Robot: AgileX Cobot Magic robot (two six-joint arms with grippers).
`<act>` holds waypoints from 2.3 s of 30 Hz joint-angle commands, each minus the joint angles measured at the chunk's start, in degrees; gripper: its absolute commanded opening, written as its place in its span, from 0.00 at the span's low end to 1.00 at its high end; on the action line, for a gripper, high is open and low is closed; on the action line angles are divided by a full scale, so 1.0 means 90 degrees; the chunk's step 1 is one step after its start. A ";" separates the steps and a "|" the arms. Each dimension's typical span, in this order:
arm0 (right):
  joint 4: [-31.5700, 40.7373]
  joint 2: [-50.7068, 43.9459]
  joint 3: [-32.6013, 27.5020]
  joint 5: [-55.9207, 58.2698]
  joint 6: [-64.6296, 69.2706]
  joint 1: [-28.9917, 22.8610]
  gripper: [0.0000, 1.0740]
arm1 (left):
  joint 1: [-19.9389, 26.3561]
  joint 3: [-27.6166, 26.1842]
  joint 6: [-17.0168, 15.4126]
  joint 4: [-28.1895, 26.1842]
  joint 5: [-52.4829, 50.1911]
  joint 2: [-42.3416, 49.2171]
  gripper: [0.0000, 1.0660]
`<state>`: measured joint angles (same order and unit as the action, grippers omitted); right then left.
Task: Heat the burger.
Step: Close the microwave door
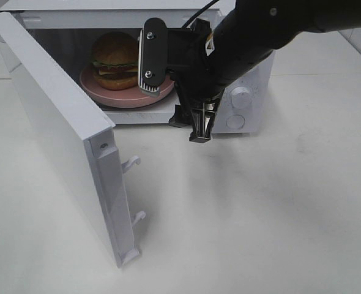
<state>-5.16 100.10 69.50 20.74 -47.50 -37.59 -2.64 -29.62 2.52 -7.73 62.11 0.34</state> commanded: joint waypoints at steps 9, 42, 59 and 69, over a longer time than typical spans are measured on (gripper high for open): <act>0.0006 -0.1267 -0.1063 -0.0038 0.1254 0.0032 0.69 | 0.0013 0.0013 -0.0006 -0.0045 -0.0089 0.0032 0.94; 0.0032 -0.3476 -0.2222 0.3737 0.5672 0.0032 0.69 | 0.0013 0.0013 -0.0006 -0.0045 -0.0089 0.0032 0.94; 0.0248 -0.5087 -0.3247 0.4157 0.5857 0.0859 0.69 | 0.0013 0.0013 -0.0006 -0.0045 -0.0089 0.0032 0.94; 0.0318 -0.6665 -0.4068 0.4176 0.5806 0.2311 0.69 | 0.0013 0.0013 -0.0006 -0.0045 -0.0089 0.0032 0.94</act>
<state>-2.64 42.57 34.03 57.81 4.76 -18.28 -2.64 -29.62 2.52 -7.73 62.11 0.34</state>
